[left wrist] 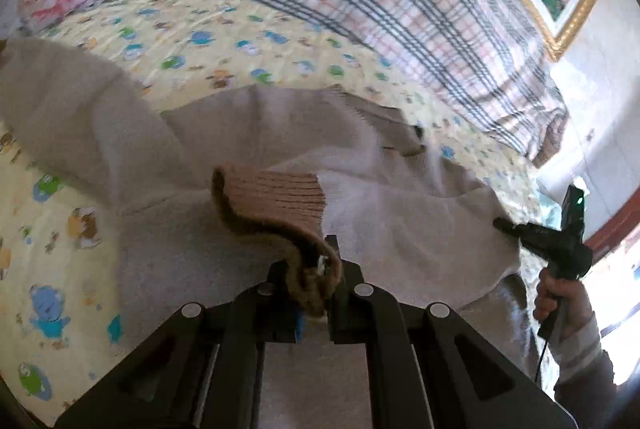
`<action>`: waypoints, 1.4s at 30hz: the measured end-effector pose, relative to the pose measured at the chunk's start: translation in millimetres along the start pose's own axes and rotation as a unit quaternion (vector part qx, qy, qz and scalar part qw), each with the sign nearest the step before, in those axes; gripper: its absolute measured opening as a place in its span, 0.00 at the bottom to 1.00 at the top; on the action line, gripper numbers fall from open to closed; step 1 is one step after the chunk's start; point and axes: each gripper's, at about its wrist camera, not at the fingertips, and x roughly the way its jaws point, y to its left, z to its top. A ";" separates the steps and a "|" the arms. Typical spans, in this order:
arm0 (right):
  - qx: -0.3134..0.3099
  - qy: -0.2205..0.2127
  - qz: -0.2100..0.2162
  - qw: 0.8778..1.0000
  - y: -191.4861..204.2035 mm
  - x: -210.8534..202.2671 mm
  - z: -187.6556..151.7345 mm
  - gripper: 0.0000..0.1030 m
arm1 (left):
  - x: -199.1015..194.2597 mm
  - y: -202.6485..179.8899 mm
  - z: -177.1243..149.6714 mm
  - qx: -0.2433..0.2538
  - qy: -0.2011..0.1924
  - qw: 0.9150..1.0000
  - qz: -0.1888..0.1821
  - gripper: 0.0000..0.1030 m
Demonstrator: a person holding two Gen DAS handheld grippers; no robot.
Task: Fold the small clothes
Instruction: 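Release the sleeve on the body with the right gripper while the left gripper grasps the other brown cuff, then fold the held sleeve across the body with the left gripper and release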
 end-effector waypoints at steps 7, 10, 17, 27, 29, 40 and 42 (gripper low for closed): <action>-0.032 -0.052 -0.044 0.997 -9.2 -33.5 25.2 0.07 | 31.5 -22.5 10.3 0.034 0.011 0.999 0.008 0.06; -0.022 -0.032 -0.054 0.998 -24.5 -16.0 13.7 0.07 | 41.4 -10.7 2.7 0.025 0.030 0.999 0.017 0.07; 0.022 -0.044 -0.055 0.997 -34.2 -13.6 -4.5 0.17 | 23.3 16.8 -3.4 -0.004 0.018 0.999 0.039 0.20; 0.035 -0.082 0.037 0.995 13.7 -61.0 -45.8 0.31 | -30.4 62.7 -13.6 -0.053 -0.007 0.997 0.059 0.31; 0.028 -0.070 0.063 0.995 29.3 -56.7 -57.3 0.31 | -41.4 77.0 -14.6 -0.076 -0.013 0.995 0.061 0.38; -0.024 0.000 0.134 0.991 101.8 -40.9 -125.1 0.31 | -84.6 187.5 14.9 -0.203 -0.081 0.968 0.125 0.41; -0.026 0.007 0.141 0.990 108.7 -41.2 -133.3 0.31 | -87.0 216.6 27.0 -0.239 -0.093 0.958 0.128 0.41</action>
